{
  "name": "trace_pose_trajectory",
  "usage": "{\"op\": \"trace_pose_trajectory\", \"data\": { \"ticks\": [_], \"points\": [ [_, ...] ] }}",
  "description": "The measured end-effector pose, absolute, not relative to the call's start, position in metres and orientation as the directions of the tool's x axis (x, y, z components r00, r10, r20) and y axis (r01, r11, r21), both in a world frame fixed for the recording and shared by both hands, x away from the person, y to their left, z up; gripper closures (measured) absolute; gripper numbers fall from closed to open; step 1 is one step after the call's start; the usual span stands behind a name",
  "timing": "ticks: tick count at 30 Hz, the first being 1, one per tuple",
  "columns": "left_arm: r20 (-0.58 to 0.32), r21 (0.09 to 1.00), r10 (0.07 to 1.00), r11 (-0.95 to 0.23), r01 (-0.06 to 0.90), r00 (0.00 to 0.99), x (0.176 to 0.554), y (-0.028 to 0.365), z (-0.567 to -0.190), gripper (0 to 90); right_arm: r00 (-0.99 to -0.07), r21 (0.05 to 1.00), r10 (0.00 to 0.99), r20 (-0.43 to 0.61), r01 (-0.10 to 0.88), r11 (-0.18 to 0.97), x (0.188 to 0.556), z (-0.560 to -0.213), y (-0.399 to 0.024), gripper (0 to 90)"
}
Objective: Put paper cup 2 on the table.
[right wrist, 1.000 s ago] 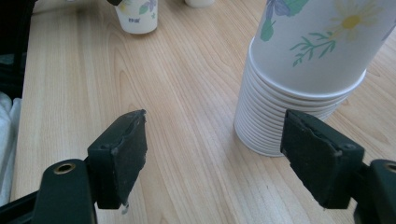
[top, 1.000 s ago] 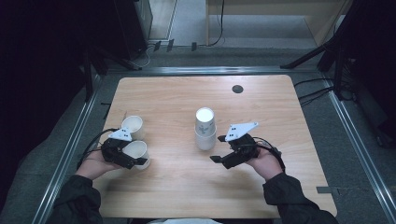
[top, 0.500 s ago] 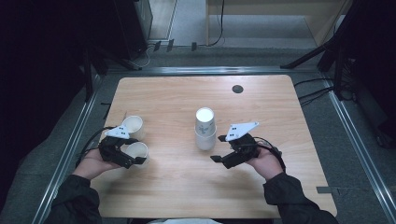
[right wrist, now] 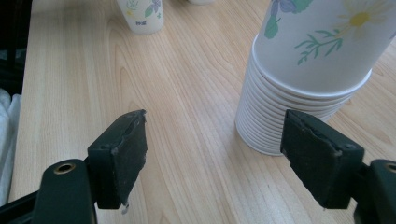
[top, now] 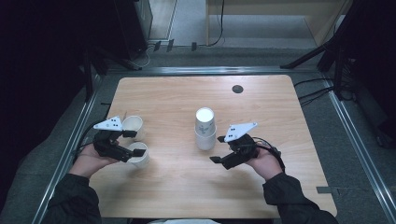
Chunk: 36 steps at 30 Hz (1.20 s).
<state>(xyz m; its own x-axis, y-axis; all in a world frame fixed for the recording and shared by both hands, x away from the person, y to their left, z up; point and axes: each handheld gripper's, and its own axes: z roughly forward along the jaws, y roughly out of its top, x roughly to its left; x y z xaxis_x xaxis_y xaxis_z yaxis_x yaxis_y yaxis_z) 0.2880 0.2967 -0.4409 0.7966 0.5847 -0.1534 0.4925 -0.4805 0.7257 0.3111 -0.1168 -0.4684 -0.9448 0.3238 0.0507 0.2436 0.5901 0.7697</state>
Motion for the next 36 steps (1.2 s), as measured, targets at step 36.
{"op": "trace_pose_trajectory", "data": {
  "ticks": [36],
  "points": [
    [-0.185, 0.733, 0.525, -0.489, 0.473, 0.831, 0.293, 0.198, -0.428, 14.8, -0.951, 0.745, 0.307, 0.034, 0.229, 0.626, 0.292, -0.473, -0.122, 22.5]
  ]
}}
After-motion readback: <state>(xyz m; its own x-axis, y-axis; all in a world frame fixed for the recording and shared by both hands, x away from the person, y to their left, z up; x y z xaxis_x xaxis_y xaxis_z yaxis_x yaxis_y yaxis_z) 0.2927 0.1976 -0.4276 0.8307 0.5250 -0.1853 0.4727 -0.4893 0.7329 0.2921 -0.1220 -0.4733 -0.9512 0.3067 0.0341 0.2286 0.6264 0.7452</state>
